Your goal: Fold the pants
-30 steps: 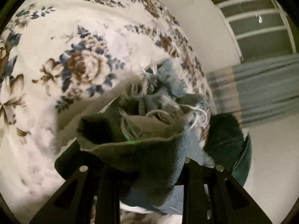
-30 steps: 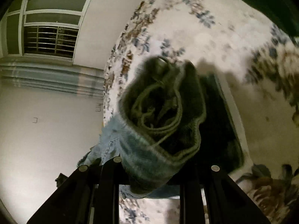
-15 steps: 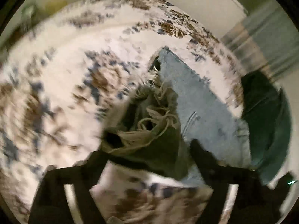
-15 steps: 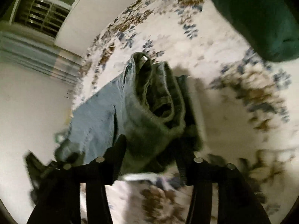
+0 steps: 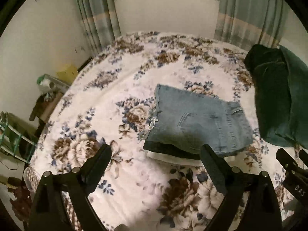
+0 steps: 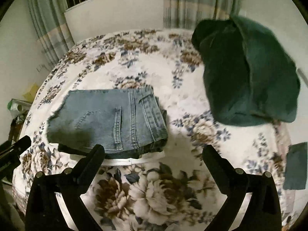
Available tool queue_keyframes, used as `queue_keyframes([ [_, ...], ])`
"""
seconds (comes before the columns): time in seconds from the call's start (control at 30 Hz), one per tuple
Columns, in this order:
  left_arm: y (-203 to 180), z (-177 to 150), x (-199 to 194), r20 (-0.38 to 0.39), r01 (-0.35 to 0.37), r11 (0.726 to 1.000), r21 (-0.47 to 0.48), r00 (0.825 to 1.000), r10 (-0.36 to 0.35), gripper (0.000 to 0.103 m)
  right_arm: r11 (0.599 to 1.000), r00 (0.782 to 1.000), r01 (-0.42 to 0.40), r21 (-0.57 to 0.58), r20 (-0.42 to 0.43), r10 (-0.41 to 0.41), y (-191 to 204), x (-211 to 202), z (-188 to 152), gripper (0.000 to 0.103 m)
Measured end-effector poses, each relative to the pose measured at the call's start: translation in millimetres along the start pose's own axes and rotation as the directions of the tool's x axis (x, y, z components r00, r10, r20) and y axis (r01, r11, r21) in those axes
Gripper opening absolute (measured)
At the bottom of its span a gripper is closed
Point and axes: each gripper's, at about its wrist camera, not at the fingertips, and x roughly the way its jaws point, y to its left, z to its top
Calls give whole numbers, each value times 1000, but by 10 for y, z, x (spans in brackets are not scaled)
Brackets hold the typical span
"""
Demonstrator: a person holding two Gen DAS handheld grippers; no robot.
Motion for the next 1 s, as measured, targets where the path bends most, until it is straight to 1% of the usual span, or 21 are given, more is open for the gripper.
queue_keyframes([
  [0.13,-9,-69,-589,56,1,1000,-7,998,0,94,1000,999,-12,9,50,11,-92,-675,-31,103],
  [0.2,-29,-139,-951,91,8,1000,-8,996,-7,94,1000,996,-13,-3,88,14,-133,-1045,-68,103],
  [0.27,-42,-208,-1230,121,0,1000,-6,993,0,94,1000,992,-20,-19,121,22,-169,-1433,-141,103],
  [0.3,-50,-253,-1385,134,7,1000,-7,991,-6,94,999,991,-24,-22,133,26,-183,-1595,-172,103],
  [0.47,-34,-501,-2183,205,16,1000,-11,979,-13,94,998,975,-46,-45,213,54,-292,-2521,-424,103],
  [0.57,-7,-637,-2566,240,27,1000,-11,970,-24,94,996,966,-71,-46,246,81,-414,-3061,-611,103],
  [0.63,-2,-748,-2810,260,33,999,-4,965,-31,94,996,961,-79,-51,262,89,-473,-3325,-724,103],
  [0.77,15,-948,-3140,282,38,999,8,959,-38,94,994,952,-84,-63,289,98,-565,-3815,-978,103],
  [0.9,54,-1079,-3337,281,53,998,22,958,-57,94,995,944,-86,-59,315,100,-631,-4240,-1184,103],
  [1.0,95,-1139,-3460,295,49,998,34,954,-57,94,995,939,-88,-54,328,101,-639,-4465,-1282,103],
])
